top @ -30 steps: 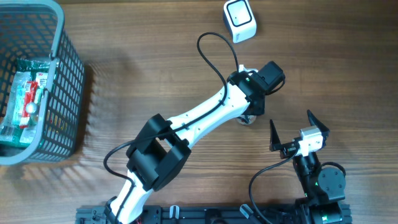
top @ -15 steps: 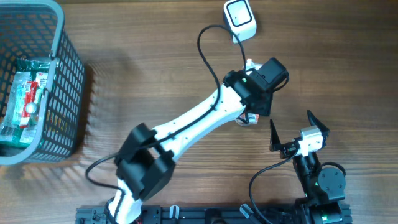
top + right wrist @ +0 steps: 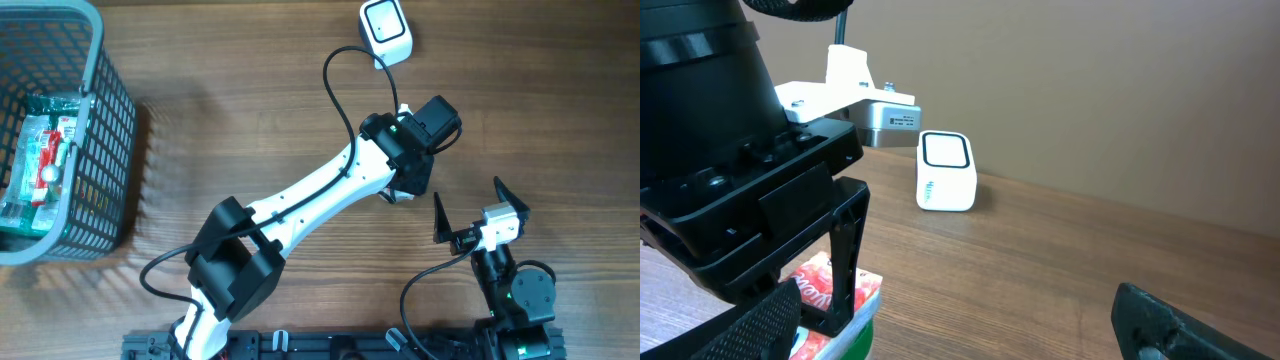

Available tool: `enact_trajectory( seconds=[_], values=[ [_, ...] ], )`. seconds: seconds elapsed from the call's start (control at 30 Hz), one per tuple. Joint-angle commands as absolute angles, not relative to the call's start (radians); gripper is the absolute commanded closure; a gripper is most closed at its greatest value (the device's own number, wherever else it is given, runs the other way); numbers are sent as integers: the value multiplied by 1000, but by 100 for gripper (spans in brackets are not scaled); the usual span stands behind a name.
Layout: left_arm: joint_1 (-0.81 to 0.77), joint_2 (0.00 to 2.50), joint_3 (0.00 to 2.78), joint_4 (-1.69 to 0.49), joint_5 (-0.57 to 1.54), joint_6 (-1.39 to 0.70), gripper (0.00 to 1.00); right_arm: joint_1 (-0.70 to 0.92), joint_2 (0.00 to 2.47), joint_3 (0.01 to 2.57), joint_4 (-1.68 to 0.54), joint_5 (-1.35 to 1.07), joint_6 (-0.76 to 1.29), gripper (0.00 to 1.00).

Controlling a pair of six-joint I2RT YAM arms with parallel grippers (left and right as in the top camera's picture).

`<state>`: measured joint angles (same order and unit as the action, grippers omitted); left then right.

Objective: Scan the item barcode
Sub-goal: 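Lower the green-lidded jar onto the table near the scanner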

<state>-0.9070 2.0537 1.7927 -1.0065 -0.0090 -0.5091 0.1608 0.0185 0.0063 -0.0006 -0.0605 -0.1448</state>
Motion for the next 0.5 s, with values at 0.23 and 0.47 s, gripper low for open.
enact_trajectory(
  seconds=[0.23,0.47],
  values=[
    [-905,2120,1799,-1007,0,-502,46,156,16,5,2,-76,-157,0],
    [-885,2090,1799,-1015,0,-501,69,156,16,5,2,-76,-157,0]
  ],
)
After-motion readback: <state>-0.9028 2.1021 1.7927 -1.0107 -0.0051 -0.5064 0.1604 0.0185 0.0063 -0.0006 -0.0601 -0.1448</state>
